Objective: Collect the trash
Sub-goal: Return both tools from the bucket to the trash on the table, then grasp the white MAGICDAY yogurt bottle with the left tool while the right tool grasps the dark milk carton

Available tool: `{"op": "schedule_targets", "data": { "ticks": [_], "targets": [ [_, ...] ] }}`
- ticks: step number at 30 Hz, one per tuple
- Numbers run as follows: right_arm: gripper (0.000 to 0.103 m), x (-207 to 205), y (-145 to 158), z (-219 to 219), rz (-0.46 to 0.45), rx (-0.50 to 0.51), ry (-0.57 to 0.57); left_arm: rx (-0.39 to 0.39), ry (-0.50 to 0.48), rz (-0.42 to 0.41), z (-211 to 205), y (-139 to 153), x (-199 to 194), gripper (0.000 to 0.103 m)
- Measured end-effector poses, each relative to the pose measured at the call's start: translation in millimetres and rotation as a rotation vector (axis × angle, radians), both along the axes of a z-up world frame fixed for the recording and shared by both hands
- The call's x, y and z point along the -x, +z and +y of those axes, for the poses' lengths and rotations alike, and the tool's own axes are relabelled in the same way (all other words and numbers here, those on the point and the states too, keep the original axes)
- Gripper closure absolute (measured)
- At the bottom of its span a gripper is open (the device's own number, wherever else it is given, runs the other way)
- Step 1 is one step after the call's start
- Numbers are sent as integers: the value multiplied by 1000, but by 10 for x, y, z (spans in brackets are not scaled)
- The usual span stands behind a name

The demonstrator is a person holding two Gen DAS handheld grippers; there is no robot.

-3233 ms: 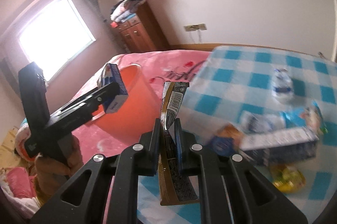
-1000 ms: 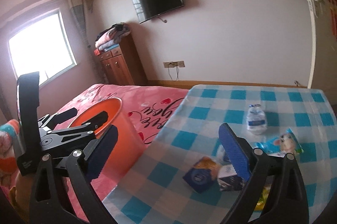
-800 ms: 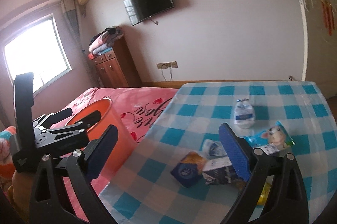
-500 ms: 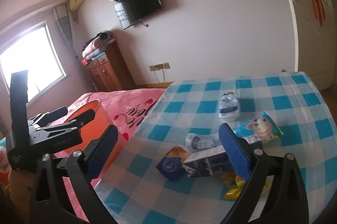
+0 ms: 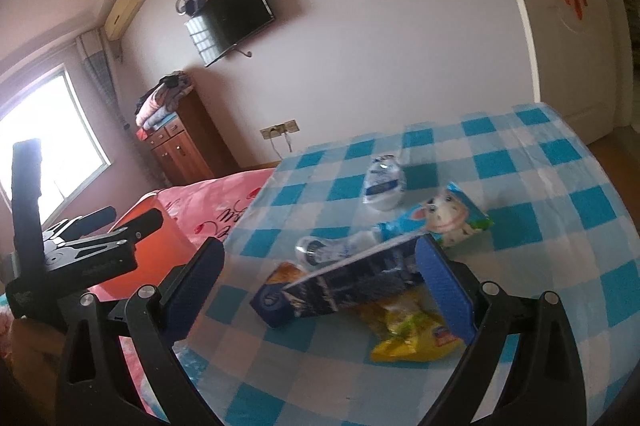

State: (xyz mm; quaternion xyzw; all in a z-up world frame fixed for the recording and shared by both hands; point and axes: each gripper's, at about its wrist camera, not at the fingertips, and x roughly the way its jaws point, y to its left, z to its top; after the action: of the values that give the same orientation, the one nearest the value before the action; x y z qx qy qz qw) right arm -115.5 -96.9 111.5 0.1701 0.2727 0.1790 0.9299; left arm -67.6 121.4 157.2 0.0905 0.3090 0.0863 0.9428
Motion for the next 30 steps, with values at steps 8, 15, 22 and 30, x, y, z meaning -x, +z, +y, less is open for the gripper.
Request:
{"op": "schedule_targets", "data": {
  "ticks": [8, 15, 22, 30],
  "targets": [
    [8, -61, -225, -318, 42, -45, -55, -36, -29, 39, -230, -136, -101, 8],
    [8, -146, -450, -576, 101, -82, -89, -29, -92, 61, -430, -189, -226, 8],
    [8, -255, -635, -769, 162, -103, -100, 123, -209, 117, -610, -189, -650, 8],
    [8, -348, -747, -994, 196, -157, -106, 275, -270, 287, -971, -547, -1486, 8]
  ]
}}
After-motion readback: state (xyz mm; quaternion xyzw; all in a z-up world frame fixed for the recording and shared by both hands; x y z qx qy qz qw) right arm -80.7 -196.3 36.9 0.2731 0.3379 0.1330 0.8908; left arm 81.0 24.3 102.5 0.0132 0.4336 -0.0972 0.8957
